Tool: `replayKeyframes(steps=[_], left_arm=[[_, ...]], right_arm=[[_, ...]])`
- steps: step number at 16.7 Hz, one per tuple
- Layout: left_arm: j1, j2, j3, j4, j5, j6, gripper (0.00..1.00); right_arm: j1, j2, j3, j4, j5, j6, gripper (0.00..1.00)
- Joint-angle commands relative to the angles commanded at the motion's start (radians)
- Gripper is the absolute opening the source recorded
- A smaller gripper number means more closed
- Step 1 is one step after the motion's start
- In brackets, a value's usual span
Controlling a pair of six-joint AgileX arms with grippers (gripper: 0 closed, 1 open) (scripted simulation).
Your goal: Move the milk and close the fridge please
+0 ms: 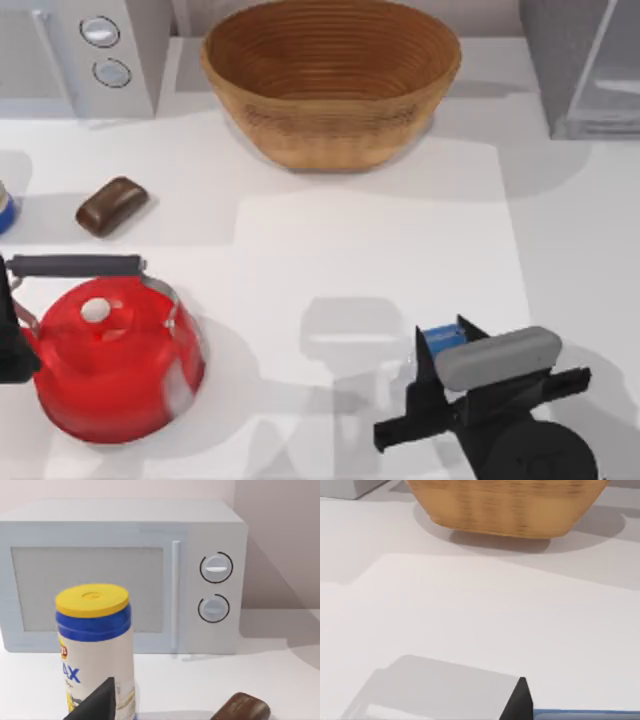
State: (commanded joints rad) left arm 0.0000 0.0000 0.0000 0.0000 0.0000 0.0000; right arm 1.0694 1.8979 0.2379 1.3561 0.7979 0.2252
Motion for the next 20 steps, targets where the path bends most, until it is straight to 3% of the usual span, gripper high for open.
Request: replayKeyframes(steps=[8,11,15,20], left_arm=[[0.0,0.0,0.0,0.0,0.0,0.0,1.0],[0.0,0.0,0.0,0.0,0.0,0.0,1.0],[0.0,0.0,0.0,0.0,0.0,0.0,1.0],[0.0,0.0,0.0,0.0,0.0,0.0,1.0]], right_arm=[[0.0,-0.079,0.003,-0.075,-0.003,0.002,0.0],[-0.065,-0.103,0.018,-0.081,-0.06,-0.013,0.0],[-0.297,-0.168,0.053,-0.112,-0.223,-0.059,0.0],[-0.714,-0.277,0.103,-0.176,-0.492,-0.135,0.0]])
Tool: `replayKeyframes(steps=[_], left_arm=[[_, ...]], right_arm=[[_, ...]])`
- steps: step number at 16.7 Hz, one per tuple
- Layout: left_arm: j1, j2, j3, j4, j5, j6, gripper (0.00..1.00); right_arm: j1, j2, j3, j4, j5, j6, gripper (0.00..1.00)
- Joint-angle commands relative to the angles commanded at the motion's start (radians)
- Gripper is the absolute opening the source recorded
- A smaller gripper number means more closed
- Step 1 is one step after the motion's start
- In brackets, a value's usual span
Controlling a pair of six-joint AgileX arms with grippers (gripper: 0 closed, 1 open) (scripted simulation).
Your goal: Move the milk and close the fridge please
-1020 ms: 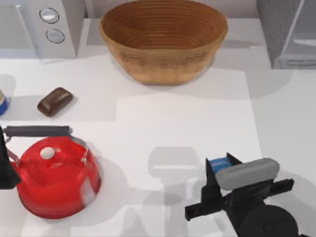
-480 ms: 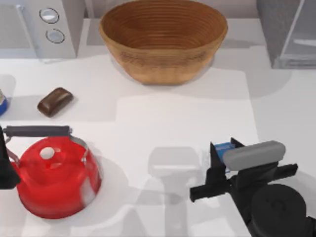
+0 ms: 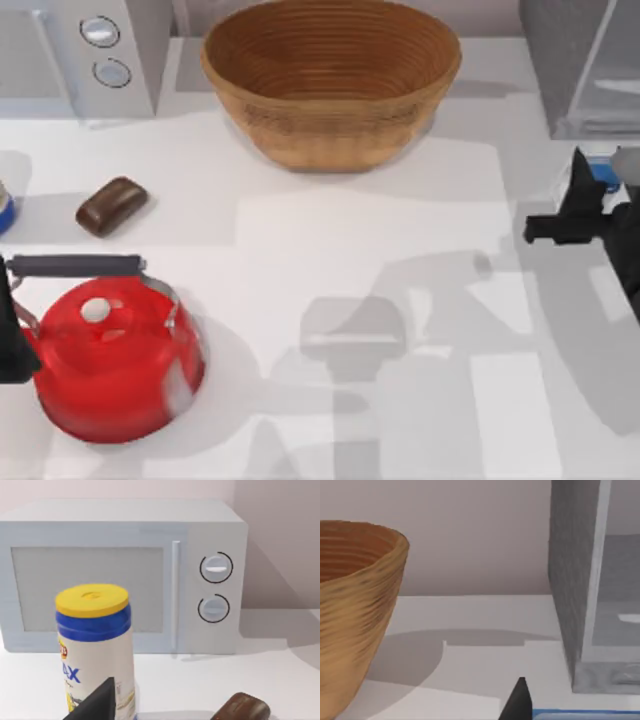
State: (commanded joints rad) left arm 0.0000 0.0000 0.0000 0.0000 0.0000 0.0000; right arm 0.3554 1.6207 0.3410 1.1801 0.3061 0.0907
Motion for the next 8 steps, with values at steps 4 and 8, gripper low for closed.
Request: replayKeyframes(steps=[4,8], left_arm=[[0.0,0.0,0.0,0.0,0.0,0.0,1.0],[0.0,0.0,0.0,0.0,0.0,0.0,1.0]], right_arm=[[-0.255,-0.08,0.034,-0.046,-0.187,-0.052,0.0],[-0.341,-0.116,0.049,-0.066,-0.267,-0.075,0.0]])
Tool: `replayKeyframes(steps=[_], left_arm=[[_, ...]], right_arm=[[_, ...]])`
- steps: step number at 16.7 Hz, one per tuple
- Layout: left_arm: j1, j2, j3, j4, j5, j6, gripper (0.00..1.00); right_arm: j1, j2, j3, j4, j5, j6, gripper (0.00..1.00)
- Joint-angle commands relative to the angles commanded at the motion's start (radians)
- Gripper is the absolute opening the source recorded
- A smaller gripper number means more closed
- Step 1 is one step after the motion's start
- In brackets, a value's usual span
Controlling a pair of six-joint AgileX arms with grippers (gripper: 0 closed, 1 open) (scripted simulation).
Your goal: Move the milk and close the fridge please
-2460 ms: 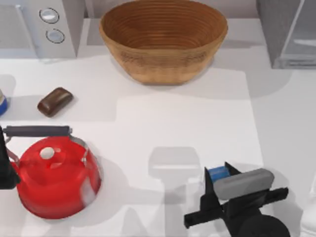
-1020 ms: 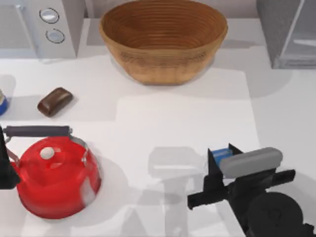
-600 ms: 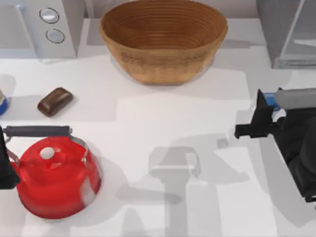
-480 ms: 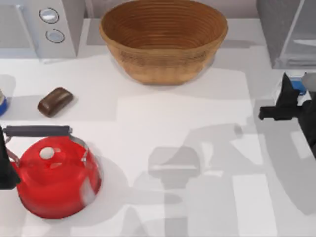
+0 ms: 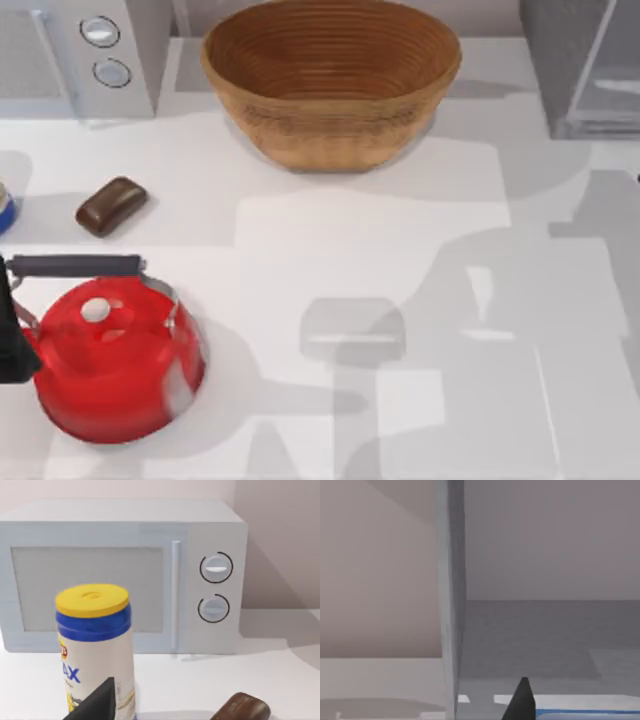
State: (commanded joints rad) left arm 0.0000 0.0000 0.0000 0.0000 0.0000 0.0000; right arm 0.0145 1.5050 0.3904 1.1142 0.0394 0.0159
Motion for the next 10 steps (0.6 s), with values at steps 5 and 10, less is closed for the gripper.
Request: replayKeyframes(steps=[5,10], left_arm=[[0.0,0.0,0.0,0.0,0.0,0.0,1.0],[0.0,0.0,0.0,0.0,0.0,0.0,1.0]], right_arm=[[0.003,0.006,-0.001,0.001,0.002,0.002,0.0],[-0.04,0.163,0.166,-0.078,-0.042,-0.006,0.0]])
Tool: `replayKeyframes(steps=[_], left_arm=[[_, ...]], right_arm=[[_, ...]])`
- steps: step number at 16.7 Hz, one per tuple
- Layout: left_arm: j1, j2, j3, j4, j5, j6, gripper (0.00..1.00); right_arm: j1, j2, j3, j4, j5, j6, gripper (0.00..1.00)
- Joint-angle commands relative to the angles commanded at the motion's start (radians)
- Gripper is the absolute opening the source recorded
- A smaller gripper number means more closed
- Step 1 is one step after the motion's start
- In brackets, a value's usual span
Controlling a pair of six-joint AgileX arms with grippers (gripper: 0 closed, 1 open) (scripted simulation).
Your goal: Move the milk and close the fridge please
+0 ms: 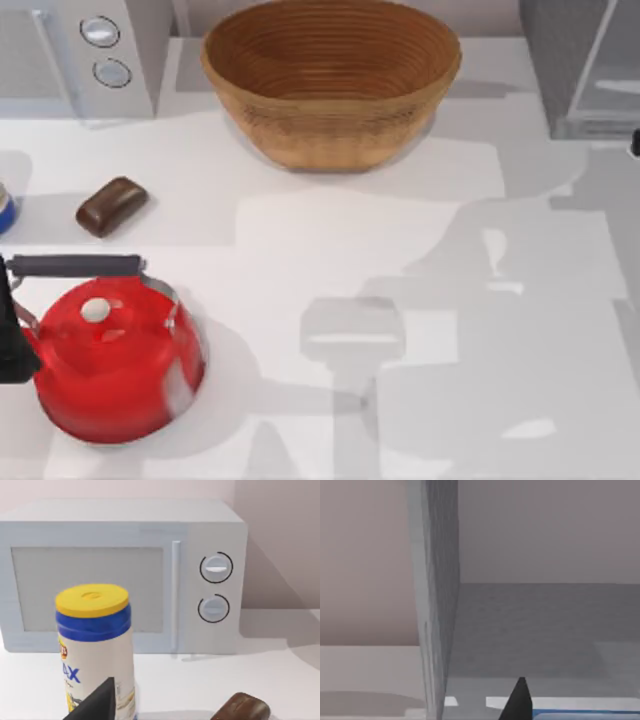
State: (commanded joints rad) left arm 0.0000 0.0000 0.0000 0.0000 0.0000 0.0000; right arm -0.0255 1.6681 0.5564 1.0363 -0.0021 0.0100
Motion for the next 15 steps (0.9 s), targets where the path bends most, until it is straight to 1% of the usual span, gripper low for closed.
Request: replayKeyframes(steps=[6,9,12,15], left_arm=[[0.0,0.0,0.0,0.0,0.0,0.0,1.0],[0.0,0.0,0.0,0.0,0.0,0.0,1.0],[0.0,0.0,0.0,0.0,0.0,0.0,1.0],[0.0,0.0,0.0,0.0,0.0,0.0,1.0]], right_arm=[[-0.101,0.333,0.475,-0.203,-0.097,-0.023,0.0],[-0.145,0.46,0.658,-0.302,-0.143,-0.032,0.0],[-0.169,0.528,0.743,-0.363,-0.169,-0.037,0.0],[-0.172,0.535,0.751,-0.369,-0.171,-0.037,0.0]])
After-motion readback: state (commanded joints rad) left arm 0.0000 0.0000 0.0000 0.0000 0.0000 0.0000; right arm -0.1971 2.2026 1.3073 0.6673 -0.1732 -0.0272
